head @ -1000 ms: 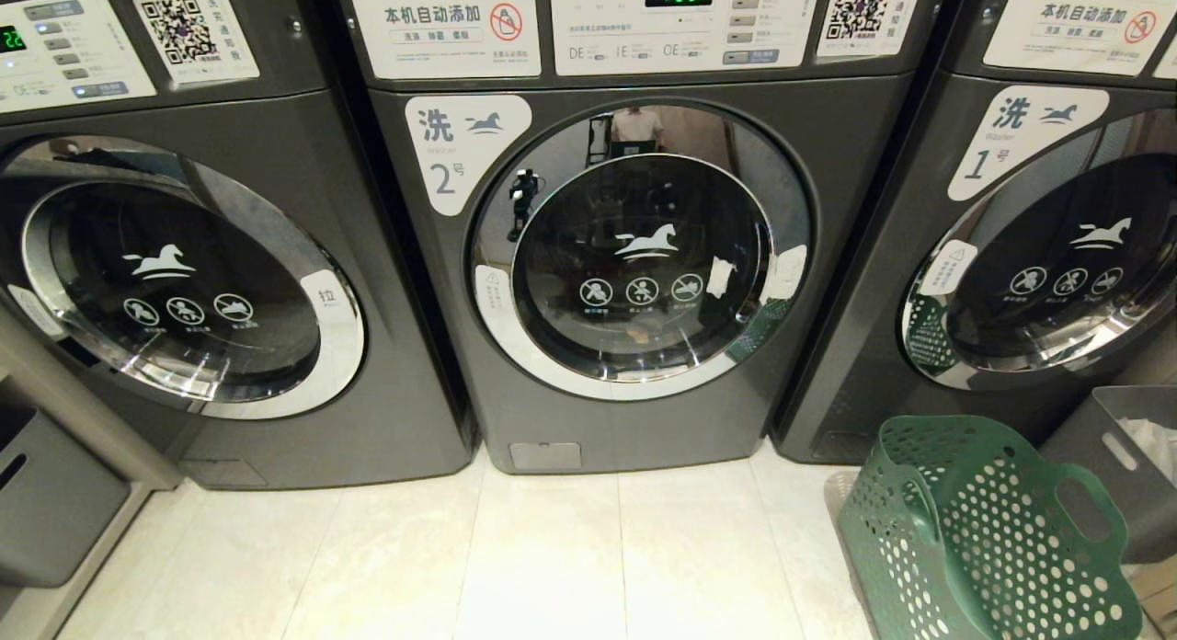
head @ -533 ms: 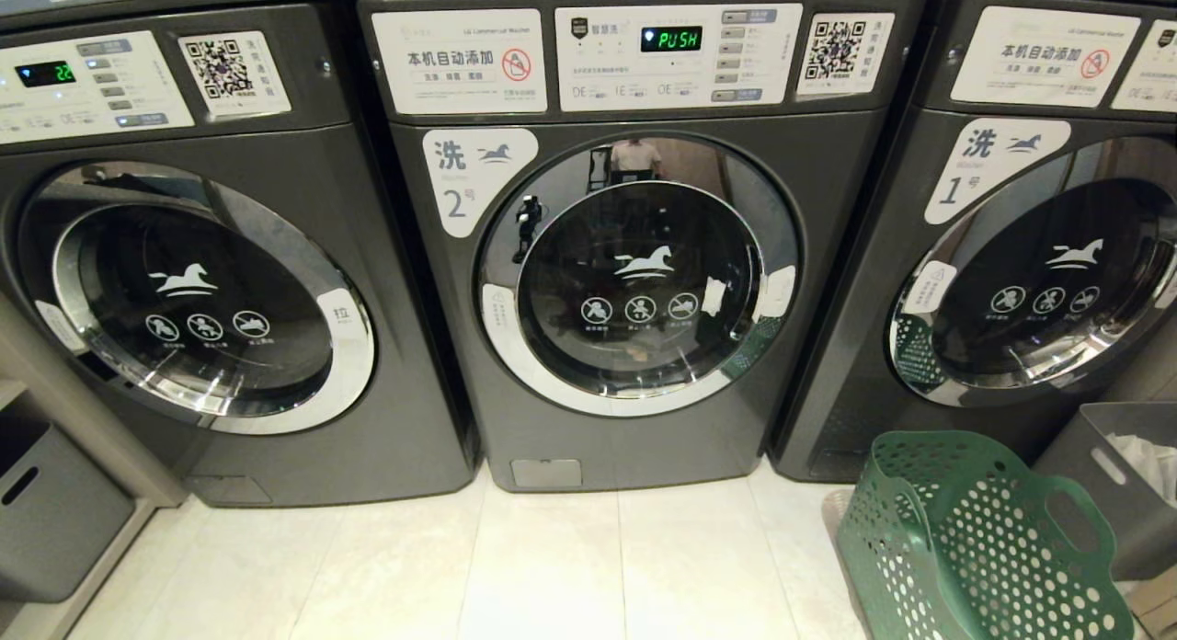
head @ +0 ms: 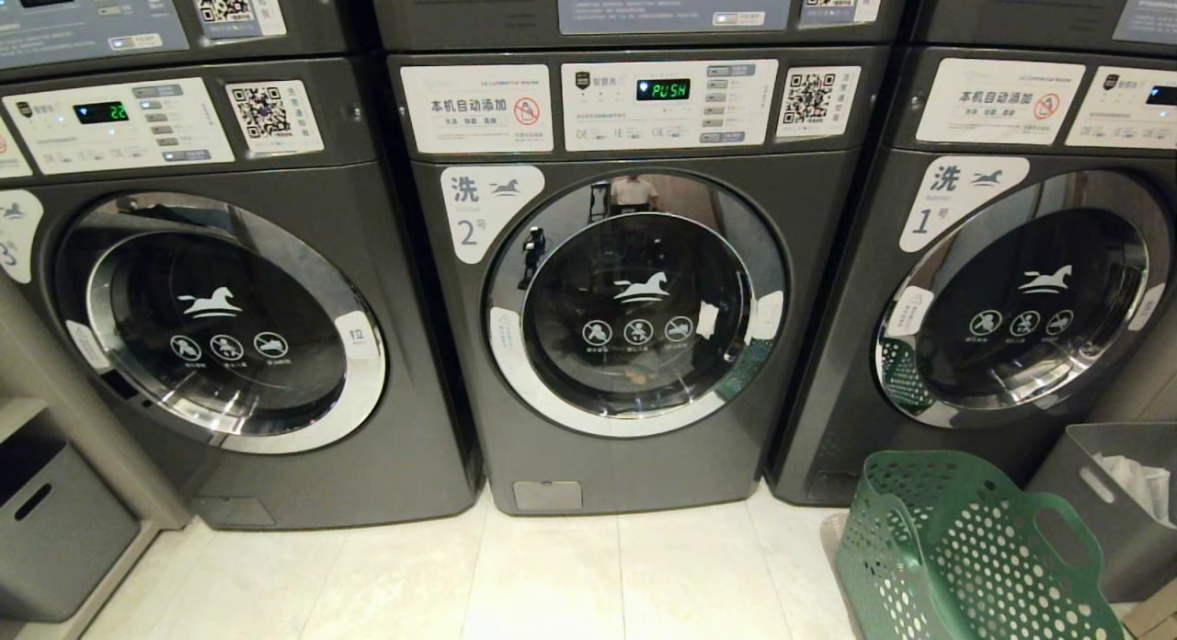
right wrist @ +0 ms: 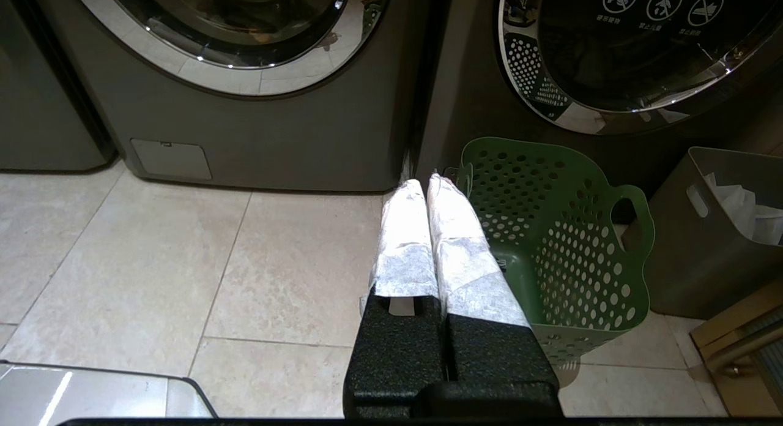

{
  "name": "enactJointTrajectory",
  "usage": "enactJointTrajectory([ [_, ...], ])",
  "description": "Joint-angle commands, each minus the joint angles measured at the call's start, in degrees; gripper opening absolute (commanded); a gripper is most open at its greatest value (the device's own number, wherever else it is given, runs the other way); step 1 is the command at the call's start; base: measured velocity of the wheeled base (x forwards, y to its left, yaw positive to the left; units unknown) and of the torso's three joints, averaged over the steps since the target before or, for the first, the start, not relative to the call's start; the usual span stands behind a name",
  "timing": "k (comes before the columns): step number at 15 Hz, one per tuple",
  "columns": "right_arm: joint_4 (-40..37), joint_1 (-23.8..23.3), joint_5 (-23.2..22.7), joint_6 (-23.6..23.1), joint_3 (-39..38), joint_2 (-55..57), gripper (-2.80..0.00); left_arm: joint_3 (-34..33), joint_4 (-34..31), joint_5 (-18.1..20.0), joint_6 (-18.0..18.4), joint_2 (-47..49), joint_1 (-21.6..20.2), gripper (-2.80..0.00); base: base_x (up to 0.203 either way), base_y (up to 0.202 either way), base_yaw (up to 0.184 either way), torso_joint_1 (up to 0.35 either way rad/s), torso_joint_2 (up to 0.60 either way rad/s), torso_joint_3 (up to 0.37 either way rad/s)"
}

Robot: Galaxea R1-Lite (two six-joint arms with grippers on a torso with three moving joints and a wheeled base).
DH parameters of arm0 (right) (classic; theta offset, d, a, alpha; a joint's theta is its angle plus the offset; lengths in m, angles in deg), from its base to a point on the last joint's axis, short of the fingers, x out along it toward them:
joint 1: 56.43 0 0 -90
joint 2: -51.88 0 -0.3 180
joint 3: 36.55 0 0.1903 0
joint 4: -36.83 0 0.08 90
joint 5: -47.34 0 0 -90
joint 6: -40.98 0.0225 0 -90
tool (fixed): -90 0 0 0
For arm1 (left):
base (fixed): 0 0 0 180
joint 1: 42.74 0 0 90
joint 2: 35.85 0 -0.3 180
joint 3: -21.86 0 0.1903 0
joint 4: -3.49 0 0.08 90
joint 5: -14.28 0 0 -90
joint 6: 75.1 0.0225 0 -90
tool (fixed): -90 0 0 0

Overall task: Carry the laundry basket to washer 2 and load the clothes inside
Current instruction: Press the washing machine switch

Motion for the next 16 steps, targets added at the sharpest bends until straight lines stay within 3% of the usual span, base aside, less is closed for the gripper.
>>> enactJointTrajectory([
  [1, 0.07, 0.0, -0.07, -0.04, -0.01, 0.11, -2.8, -0.35, 0.02, 0.03, 0.2, 0.05, 0.0, -2.8, 0.0, 0.0, 0.0, 0.002, 0.0, 0.03],
  [4, 0.07, 0.0, -0.06, -0.04, -0.01, 0.11, -2.8, -0.35, 0.02, 0.03, 0.24, 0.05, 0.0, -2.8, 0.074, 0.0, 0.0, 0.002, 0.0, 0.006],
  [16, 0.16, 0.0, -0.07, -0.04, -0.01, 0.11, -2.8, -0.35, 0.02, -0.06, -0.02, 0.05, 0.0, -2.8, 0.192, 0.0, 0.0, 0.004, 0.0, 0.005],
])
